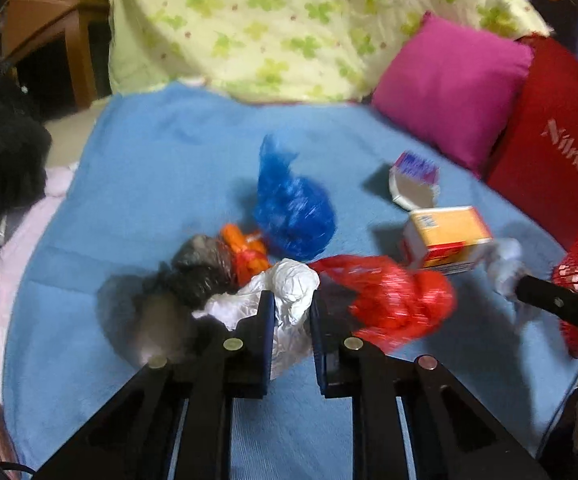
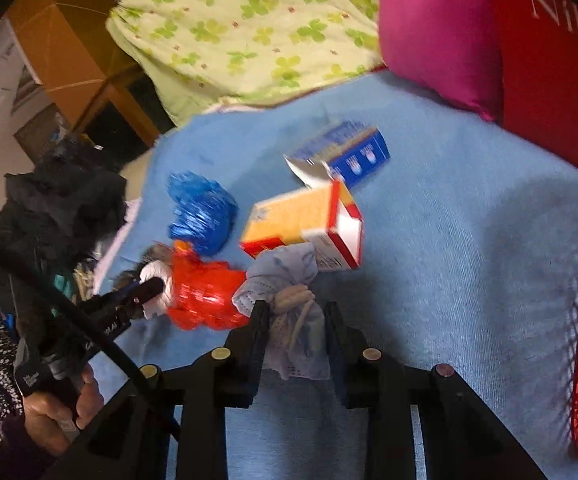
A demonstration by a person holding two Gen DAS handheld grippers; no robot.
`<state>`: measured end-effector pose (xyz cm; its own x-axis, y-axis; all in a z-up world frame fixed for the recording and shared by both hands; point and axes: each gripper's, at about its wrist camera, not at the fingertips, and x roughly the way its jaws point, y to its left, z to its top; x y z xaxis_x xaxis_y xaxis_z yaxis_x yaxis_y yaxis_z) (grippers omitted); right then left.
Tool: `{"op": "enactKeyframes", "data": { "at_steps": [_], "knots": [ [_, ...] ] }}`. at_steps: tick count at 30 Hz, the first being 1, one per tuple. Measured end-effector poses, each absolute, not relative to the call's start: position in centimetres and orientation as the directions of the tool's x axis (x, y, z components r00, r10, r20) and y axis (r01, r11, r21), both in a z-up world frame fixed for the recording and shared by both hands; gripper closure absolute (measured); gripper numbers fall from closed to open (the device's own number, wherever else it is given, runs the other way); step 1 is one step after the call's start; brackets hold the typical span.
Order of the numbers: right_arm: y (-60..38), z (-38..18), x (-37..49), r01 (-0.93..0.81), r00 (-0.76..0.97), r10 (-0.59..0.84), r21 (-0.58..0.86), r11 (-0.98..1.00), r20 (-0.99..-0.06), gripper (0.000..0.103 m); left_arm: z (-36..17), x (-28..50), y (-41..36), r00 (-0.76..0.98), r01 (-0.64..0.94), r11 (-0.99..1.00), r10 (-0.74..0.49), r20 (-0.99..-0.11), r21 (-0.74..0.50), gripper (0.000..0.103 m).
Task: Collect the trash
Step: 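Grasp the white tissue with the left tool while the right tool grasps the white cloth bag, then carry both items over the red mesh basket and open both tools to drop them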
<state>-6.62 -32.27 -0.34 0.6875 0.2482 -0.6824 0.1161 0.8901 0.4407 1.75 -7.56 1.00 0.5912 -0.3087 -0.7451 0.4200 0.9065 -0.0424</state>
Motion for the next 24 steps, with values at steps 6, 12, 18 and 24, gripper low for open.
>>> {"op": "enactKeyframes", "data": {
  "at_steps": [6,12,18,24],
  "knots": [
    [-32.3,2.4,-8.4,0.053,0.759,0.255,0.447,0.893,-0.600,0.073,5.3,-2.6,-8.5,0.657,0.449,0.894,-0.336,-0.675,-0.008,0.085],
    [-33.3,5.1,-10.9,0.021,0.820,0.241,0.449,0.893,-0.518,0.073,8.7,-5.6,-10.9,0.684,0.485,0.875,-0.378,-0.624,0.002,0.085],
    [-35.4,7.6,-14.0,0.024,0.873,0.198,0.445,0.895,-0.446,0.073,10.5,-7.5,-14.1,0.687,0.519,0.854,-0.397,-0.609,0.028,0.085],
    [-37.9,8.9,-16.1,0.042,0.899,0.166,0.458,0.888,-0.405,0.073,11.4,-8.8,-16.8,0.706,0.511,0.856,-0.364,-0.607,0.081,0.085]
  ]
}}
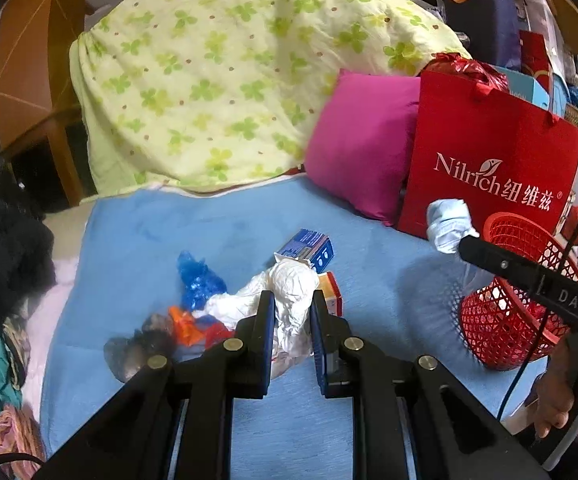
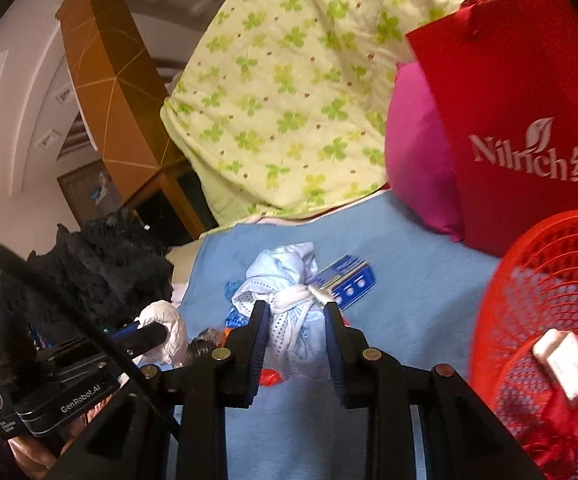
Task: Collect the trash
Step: 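Carry both items over the red mesh basket and open both tools to drop them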
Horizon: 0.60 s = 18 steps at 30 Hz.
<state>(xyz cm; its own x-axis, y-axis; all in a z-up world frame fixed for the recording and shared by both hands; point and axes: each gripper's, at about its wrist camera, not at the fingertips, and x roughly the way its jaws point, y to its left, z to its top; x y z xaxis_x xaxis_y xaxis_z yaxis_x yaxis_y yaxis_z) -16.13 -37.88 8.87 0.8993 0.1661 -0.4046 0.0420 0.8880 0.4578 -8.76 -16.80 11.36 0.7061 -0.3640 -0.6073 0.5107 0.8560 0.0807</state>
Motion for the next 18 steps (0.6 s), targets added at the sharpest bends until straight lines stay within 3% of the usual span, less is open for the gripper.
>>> {"op": "enactKeyframes", "data": {
  "at_steps": [18],
  "knots": [
    [-43.8,10.4,-21.1,0.093,0.941,0.096,0.522,0.848,-0.324,0.073,12.8,-12.2,-24.3,0.712,0.568,0.803,-0.371,-0.596,0.180,0.085]
  ]
}}
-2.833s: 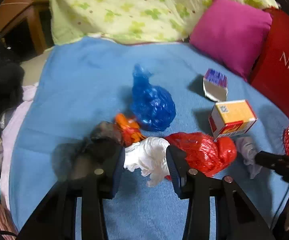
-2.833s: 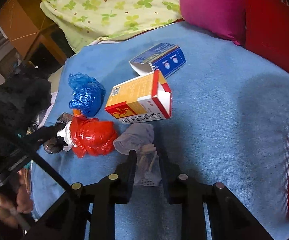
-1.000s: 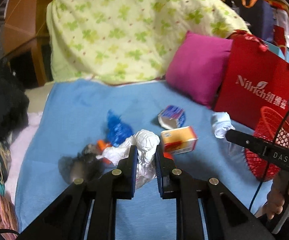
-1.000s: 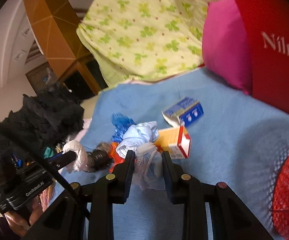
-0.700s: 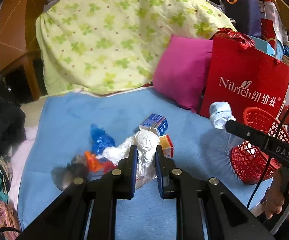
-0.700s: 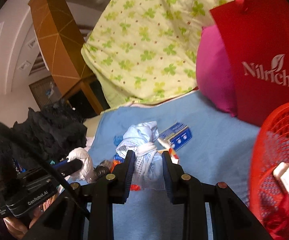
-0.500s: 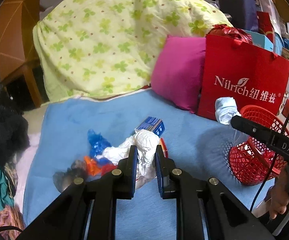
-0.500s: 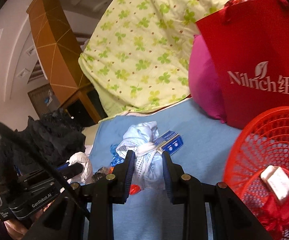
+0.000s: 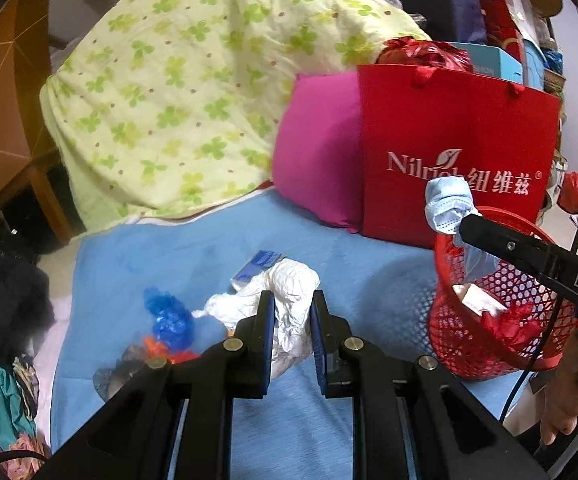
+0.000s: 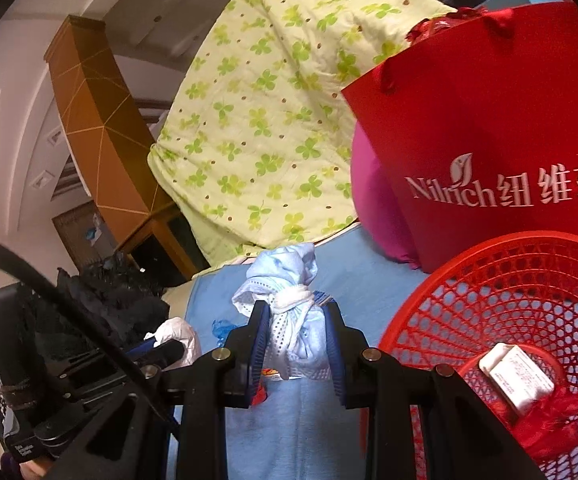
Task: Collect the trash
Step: 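Carry both items over the red mesh basket and open both tools to drop them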
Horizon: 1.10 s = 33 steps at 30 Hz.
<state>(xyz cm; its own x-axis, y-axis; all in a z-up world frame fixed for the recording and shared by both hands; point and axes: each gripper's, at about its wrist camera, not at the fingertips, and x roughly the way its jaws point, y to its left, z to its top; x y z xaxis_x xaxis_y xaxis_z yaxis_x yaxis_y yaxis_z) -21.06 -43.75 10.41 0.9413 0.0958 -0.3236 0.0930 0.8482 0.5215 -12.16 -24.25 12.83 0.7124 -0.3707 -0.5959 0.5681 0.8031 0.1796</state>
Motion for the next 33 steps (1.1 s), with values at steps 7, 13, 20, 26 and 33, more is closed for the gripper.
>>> {"op": "enactKeyframes", "data": {
  "at_steps": [7,13,20,26,33],
  "knots": [
    [-46.5,10.1,-22.5,0.137,0.948,0.058,0.563,0.815,-0.313,0.073,13.2,-13.2,-26.8,0.669,0.621,0.770,-0.425,-0.610,0.145,0.084],
    [-49.3,9.8,-24.2,0.178,0.953,0.015,0.600,0.780,-0.302,0.073,13.6,-14.8,-29.7,0.578,0.717,0.694,-0.536,-0.616,0.069,0.084],
    [-52.7,9.1,-26.6,0.237,0.953,-0.044,0.642,0.730,-0.301,0.072,13.5,-16.5,-33.4,0.482,0.800,0.600,-0.624,-0.614,0.018,0.082],
    [-55.2,8.2,-27.9,0.277,0.945,-0.057,0.696,0.662,-0.323,0.070,12.6,-17.1,-35.8,0.400,0.832,0.552,-0.666,-0.630,-0.056,0.060],
    [-55.1,8.7,-28.4,0.273,0.956,-0.097,0.718,0.640,-0.277,0.032,12.2,-17.1,-34.0,0.434,0.818,0.574,-0.661,-0.613,-0.040,0.036]
  ]
}}
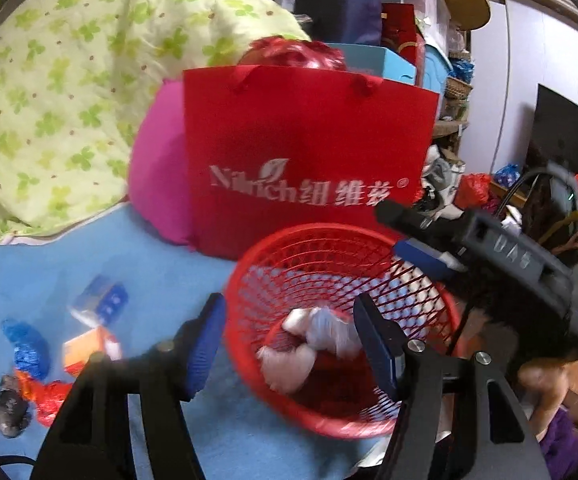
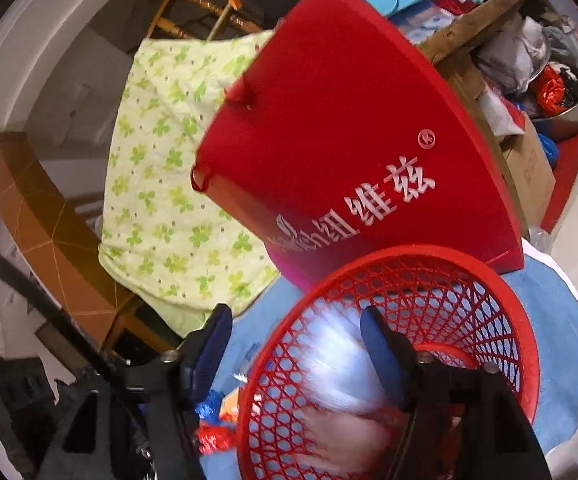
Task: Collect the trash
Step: 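Carry both items over the red mesh basket and open both tools to drop them, then move both open tools back toward the black and red plastic bags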
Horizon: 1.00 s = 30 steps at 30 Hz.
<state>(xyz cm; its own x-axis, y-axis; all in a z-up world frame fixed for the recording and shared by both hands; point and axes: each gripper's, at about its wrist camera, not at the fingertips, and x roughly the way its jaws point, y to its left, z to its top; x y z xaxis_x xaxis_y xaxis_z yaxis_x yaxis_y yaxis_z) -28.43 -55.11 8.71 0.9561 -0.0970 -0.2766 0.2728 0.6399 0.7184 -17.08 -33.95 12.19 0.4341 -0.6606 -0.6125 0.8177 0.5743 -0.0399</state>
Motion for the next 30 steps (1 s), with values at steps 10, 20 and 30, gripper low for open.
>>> {"op": "enactKeyframes", "data": {
  "at_steps": [10,20,30],
  "knots": [
    [-43.2,13.6,-25.3,0.118,0.992,-0.078,0.491,0.863,-0.100,0.032,11.7,-15.2,-17.4,0.750,0.533,0.833,-0.382,-0.540,0.150,0.033],
    [-26.4,8.4,-13.6,-0.004,0.927,0.139,0.361,0.933,-0.349,0.031,5.1,-14.7,0.8,0.768,0.192,0.981,-0.139,-0.625,0.019,0.031],
    [-21.3,8.0,-4.7,0.113,0.840,0.064,0.289,0.951,-0.539,0.031,2.0,-15.1,6.4,0.754,0.228,0.948,-0.317,-0.575,-0.223,0.023]
  ]
}}
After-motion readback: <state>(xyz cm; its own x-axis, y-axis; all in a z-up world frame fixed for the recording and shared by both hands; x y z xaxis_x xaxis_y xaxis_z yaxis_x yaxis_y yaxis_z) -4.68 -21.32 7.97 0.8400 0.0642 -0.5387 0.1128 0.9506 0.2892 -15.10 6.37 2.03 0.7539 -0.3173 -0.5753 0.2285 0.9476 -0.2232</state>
